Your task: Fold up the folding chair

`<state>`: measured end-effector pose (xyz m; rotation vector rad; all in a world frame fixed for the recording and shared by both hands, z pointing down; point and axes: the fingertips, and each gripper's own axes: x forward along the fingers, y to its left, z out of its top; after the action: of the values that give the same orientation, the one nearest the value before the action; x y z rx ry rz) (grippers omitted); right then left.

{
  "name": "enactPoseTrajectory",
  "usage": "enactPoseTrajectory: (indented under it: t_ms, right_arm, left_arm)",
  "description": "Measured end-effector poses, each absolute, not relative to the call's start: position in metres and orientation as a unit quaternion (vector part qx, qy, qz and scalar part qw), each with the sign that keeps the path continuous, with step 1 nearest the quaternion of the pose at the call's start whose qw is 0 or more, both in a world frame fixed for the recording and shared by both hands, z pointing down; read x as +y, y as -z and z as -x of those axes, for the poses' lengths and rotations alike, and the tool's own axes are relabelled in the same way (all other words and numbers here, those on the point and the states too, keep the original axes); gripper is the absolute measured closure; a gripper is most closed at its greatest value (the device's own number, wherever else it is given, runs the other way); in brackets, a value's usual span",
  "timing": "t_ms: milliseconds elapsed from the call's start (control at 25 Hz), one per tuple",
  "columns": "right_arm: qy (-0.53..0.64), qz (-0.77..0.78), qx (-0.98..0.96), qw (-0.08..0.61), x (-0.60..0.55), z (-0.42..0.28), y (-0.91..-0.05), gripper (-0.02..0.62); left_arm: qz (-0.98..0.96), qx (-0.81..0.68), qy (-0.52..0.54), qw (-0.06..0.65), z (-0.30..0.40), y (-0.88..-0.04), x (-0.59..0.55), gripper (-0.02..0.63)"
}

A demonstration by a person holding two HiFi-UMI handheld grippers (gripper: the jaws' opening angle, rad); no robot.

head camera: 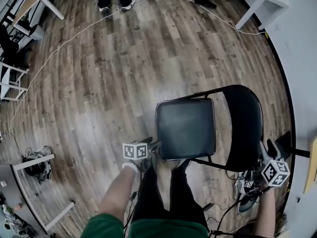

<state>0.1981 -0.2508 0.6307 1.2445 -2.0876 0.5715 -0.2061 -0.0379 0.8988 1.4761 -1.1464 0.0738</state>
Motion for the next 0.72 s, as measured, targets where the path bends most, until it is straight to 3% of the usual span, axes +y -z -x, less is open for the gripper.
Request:
enactPoseTrajectory:
  t_ms: [360,720]
  right_arm:
    - [-0.231,-0.448,-0.785,0.36,-0.254,-0.194,-0.681,0.278]
    - [-0.28,-0.419,-0.776,0.38,-0.254,-0.189,-0.727,0.264]
  left_arm:
    - [-0.592,-0.496,-0.016,0.635,0.215,-1.022,-0.042,0.244]
    - [-0.577,-0.444,0.063,0.682,0.204,-1.078,-0.06,0.192]
